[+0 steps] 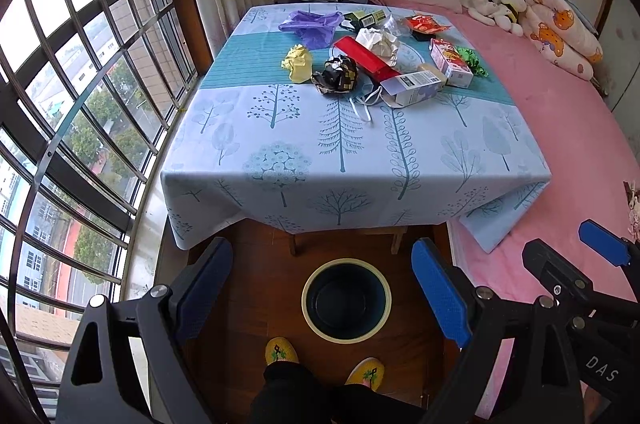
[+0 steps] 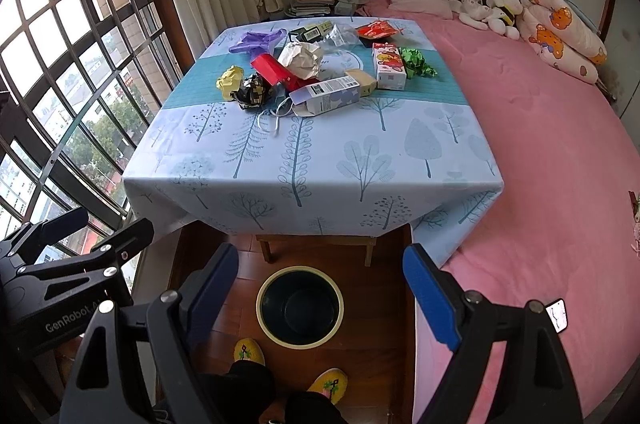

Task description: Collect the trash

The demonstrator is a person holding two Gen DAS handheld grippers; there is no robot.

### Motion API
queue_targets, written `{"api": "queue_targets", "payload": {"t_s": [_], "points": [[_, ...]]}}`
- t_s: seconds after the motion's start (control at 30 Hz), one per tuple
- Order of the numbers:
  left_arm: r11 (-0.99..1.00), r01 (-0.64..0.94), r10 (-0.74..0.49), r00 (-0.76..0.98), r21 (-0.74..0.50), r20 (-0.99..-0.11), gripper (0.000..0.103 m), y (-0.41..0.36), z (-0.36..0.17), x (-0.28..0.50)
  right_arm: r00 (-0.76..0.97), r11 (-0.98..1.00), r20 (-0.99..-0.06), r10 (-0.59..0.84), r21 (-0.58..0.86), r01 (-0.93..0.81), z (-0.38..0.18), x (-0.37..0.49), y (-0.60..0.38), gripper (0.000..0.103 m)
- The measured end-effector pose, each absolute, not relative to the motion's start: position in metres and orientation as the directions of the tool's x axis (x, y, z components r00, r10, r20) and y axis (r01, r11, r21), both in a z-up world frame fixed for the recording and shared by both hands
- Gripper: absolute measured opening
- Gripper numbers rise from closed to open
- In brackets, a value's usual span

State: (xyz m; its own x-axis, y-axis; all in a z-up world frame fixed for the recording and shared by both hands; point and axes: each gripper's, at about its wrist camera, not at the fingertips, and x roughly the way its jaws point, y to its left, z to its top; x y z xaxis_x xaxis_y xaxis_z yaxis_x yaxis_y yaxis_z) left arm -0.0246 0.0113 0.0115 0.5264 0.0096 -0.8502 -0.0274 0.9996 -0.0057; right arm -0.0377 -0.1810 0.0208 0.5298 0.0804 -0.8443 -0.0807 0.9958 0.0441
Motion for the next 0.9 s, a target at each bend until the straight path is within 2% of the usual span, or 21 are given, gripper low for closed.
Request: {"api": "queue_targets", "payload": {"t_s": [0.5, 0.9], "points": [[0.999, -0.043, 0.021, 0.53, -0.002, -0.848, 0.09, 0.013, 0.015, -0.026, 0.535, 0.995, -0.84, 0.091, 0.051, -0.089, 0.026, -0.031, -0.176, 0.085], [1.0, -0.031, 0.022, 0.541, 0.007, -0.841, 0.09, 0.016, 0.03, -0.012, 0.585, 0.992, -0.802, 0.121, 0.086, -0.087, 0.037, -0.015, -0.178, 0.085]]}}
